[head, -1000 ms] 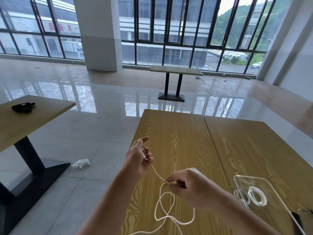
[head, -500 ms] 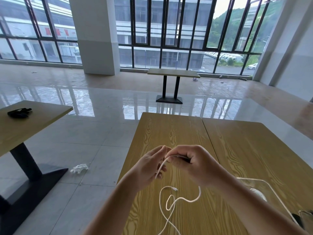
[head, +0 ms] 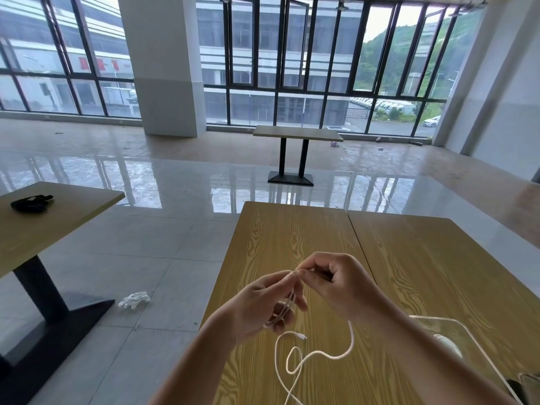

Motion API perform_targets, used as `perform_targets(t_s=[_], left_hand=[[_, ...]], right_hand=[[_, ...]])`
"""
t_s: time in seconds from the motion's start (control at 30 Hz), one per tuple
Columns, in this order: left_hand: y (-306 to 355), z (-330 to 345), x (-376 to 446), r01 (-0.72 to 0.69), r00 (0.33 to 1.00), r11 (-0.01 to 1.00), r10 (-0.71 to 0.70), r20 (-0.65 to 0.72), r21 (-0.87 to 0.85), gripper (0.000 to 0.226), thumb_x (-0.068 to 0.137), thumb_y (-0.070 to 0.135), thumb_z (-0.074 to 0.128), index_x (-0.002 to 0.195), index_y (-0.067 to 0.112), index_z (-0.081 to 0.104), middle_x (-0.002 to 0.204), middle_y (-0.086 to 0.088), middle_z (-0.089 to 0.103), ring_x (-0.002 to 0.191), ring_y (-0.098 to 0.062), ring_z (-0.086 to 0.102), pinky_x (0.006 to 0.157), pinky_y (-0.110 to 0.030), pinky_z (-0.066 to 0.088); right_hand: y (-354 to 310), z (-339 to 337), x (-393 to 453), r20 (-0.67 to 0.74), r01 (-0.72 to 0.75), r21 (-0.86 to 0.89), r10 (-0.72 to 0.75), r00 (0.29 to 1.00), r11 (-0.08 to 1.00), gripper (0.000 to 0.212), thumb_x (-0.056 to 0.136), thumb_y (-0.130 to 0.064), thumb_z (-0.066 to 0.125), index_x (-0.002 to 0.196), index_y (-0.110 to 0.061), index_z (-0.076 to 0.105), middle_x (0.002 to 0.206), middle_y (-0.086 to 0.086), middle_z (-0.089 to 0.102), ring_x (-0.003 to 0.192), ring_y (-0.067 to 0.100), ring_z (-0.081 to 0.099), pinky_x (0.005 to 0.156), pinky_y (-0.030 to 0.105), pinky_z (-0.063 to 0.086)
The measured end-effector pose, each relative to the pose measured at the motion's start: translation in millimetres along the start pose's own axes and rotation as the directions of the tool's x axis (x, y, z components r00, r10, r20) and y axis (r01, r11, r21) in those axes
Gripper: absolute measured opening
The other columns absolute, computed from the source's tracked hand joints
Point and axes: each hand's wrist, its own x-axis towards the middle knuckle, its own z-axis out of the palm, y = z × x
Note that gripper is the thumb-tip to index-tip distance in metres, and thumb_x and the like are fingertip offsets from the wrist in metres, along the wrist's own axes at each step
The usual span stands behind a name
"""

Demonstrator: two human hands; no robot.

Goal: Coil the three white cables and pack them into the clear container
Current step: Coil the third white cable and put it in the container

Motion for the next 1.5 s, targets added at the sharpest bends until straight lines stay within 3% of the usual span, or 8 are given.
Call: perform_targets(t_s=[0.13,0.3,0.57,0.77,0.9,1.13,1.33,1.5], left_hand=[[-1.4,-15.7,-3.5,-0.028,0.996,0.997,0.021,-0.089,-0.079,0.034,0.086,0.05,0.058,0.081,0.017,0.062,0.09,-0.012,0.069,0.062,-0.019,0.058,0.051,-0.028,0.046],[1.3,-21.3,9.1,-0.12,0.938,0.966,0.035,-0.345,-0.228,0.041,0.102,0.038,0.04,0.087,0.014,0.07,0.096,-0.017,0.074,0.075,-0.032,0.071,0.063,-0.039,0.057],[9.6,-0.8,32.8,-0.271,0.806,0.876,-0.021,-0.592,-0.399,0.035,0.105,0.03,0.04,0.112,0.009,0.066,0.102,-0.017,0.076,0.094,-0.034,0.073,0.067,-0.038,0.06],[9.6,-2.0,41.9,-0.304,0.804,0.764,-0.114,-0.583,-0.569,0.037,0.103,0.034,0.044,0.099,0.012,0.073,0.067,-0.011,0.067,0.061,-0.023,0.065,0.054,-0.036,0.054],[8.9,-20.6,48.7,-0.334,0.769,0.678,-0.205,-0.605,-0.655,0.025,0.103,0.027,0.044,0.102,0.008,0.059,0.065,-0.006,0.047,0.049,-0.013,0.042,0.037,-0.024,0.037],[10.7,-40.5,47.8,-0.268,0.668,0.837,-0.195,-0.718,-0.476,0.024,0.103,0.025,0.045,0.094,0.008,0.06,0.065,-0.005,0.044,0.045,-0.011,0.039,0.038,-0.022,0.033],[17.8,-17.0,50.8,-0.057,0.759,0.971,-0.11,-0.642,-0.233,0.03,0.103,0.039,0.043,0.099,0.019,0.065,0.076,-0.004,0.053,0.051,-0.009,0.049,0.041,-0.024,0.045],[27.1,-3.8,41.6,0.005,0.862,0.996,-0.046,-0.504,-0.083,0.038,0.1,0.052,0.041,0.096,0.026,0.069,0.086,-0.004,0.062,0.065,-0.012,0.056,0.041,-0.022,0.039]], right_hand=[[6.0,-22.2,3.2,-0.029,-0.031,-0.041,0.03,0.999,0.999,0.022,0.093,-0.012,0.068,0.086,-0.033,0.074,0.057,-0.019,0.064,0.045,-0.002,0.05,0.045,0.011,0.039],[14.1,-22.5,6.1,-0.184,-0.084,-0.097,0.065,0.981,0.992,0.018,0.094,-0.012,0.065,0.084,-0.022,0.076,0.049,-0.016,0.059,0.039,-0.001,0.048,0.039,0.011,0.035],[12.6,13.5,1.5,-0.012,-0.113,-0.248,0.114,0.993,0.962,0.019,0.098,-0.024,0.06,0.086,-0.018,0.073,0.061,-0.007,0.065,0.045,0.002,0.053,0.048,0.024,0.046],[3.9,27.0,-7.4,0.1,-0.053,-0.195,0.074,0.992,0.979,0.022,0.099,-0.023,0.057,0.083,-0.016,0.071,0.059,-0.003,0.064,0.042,0.011,0.05,0.046,0.033,0.046],[-2.8,25.3,-14.1,0.198,-0.016,-0.162,0.049,0.979,0.987,0.02,0.099,-0.023,0.056,0.099,-0.019,0.075,0.06,-0.006,0.064,0.046,0.005,0.052,0.047,0.021,0.044],[-19.0,-0.3,-15.0,0.298,0.022,-0.115,0.014,0.955,0.993,0.018,0.097,-0.023,0.057,0.099,-0.026,0.074,0.056,-0.011,0.057,0.043,0.001,0.044,0.043,0.016,0.037],[-25.6,-14.9,6.5,0.106,0.073,-0.135,-0.059,0.993,0.988,0.019,0.097,-0.021,0.06,0.101,-0.032,0.075,0.067,-0.003,0.071,0.049,0.011,0.058,0.047,0.023,0.049],[-20.3,-19.0,17.7,0.04,0.069,-0.178,-0.062,0.997,0.982,0.014,0.096,-0.024,0.064,0.093,-0.03,0.076,0.062,-0.014,0.069,0.049,0.007,0.059,0.05,0.022,0.052]])
